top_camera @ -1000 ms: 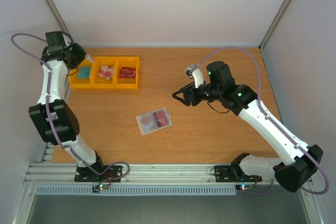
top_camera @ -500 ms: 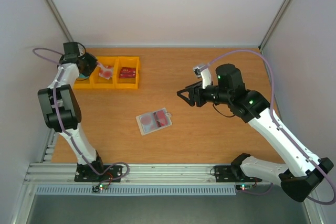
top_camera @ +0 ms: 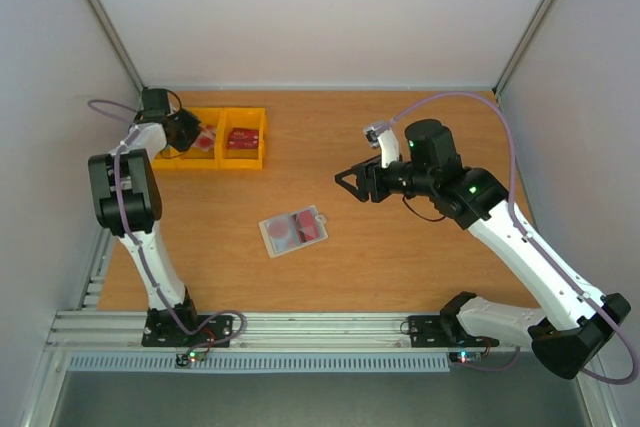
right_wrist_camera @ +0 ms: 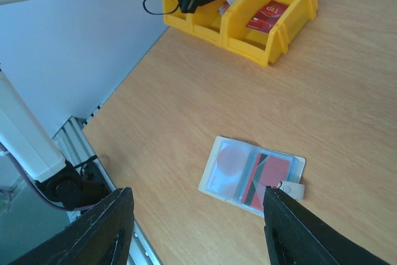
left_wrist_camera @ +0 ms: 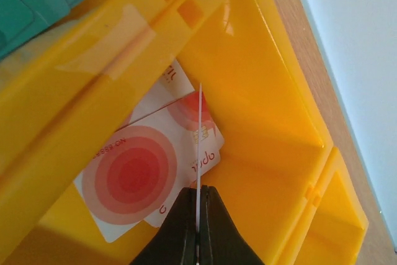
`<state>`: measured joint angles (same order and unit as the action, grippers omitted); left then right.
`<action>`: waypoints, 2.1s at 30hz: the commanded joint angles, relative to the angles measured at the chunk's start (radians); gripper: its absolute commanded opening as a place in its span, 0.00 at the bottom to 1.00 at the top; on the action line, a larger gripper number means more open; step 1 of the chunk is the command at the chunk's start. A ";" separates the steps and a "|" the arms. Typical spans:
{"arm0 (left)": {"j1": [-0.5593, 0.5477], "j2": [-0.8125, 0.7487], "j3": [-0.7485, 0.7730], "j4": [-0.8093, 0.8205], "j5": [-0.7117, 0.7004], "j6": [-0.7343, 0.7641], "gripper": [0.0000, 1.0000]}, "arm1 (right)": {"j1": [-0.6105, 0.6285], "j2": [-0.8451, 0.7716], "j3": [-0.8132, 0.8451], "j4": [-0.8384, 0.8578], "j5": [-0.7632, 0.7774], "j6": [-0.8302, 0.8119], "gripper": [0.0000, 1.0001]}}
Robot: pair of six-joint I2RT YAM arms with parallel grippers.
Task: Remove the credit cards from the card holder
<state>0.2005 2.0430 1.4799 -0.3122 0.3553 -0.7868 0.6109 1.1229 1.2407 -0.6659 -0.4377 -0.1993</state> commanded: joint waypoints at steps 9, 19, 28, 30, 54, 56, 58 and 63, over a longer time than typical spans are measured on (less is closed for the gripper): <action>-0.021 0.054 0.091 0.041 -0.055 -0.032 0.37 | 0.007 0.005 0.031 -0.055 0.028 -0.019 0.59; -0.021 -0.035 0.216 -0.213 -0.123 0.024 0.99 | 0.037 0.116 0.069 -0.197 0.189 0.006 0.58; -0.022 -0.160 0.246 -0.434 -0.178 0.146 0.99 | 0.101 0.248 0.043 -0.257 0.248 0.044 0.57; -0.033 -0.218 0.229 -0.512 -0.147 0.189 1.00 | 0.104 0.289 0.045 -0.279 0.263 0.053 0.57; -0.327 -0.687 -0.719 -0.317 0.128 0.225 0.99 | 0.228 0.805 0.408 -0.448 0.488 -0.021 0.98; -0.389 -0.673 -0.760 -0.228 0.125 0.167 0.99 | 0.238 0.845 0.470 -0.493 0.550 -0.020 0.98; -0.419 -0.646 -0.800 -0.149 0.122 0.124 0.99 | 0.241 0.883 0.529 -0.541 0.582 -0.031 0.97; -0.445 -0.594 -0.852 0.026 0.121 0.076 0.99 | 0.245 0.900 0.581 -0.571 0.627 -0.073 0.98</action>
<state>-0.2302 1.4124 0.6716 -0.5167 0.4755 -0.6243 0.8440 2.0186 1.7733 -1.1667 0.1131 -0.2390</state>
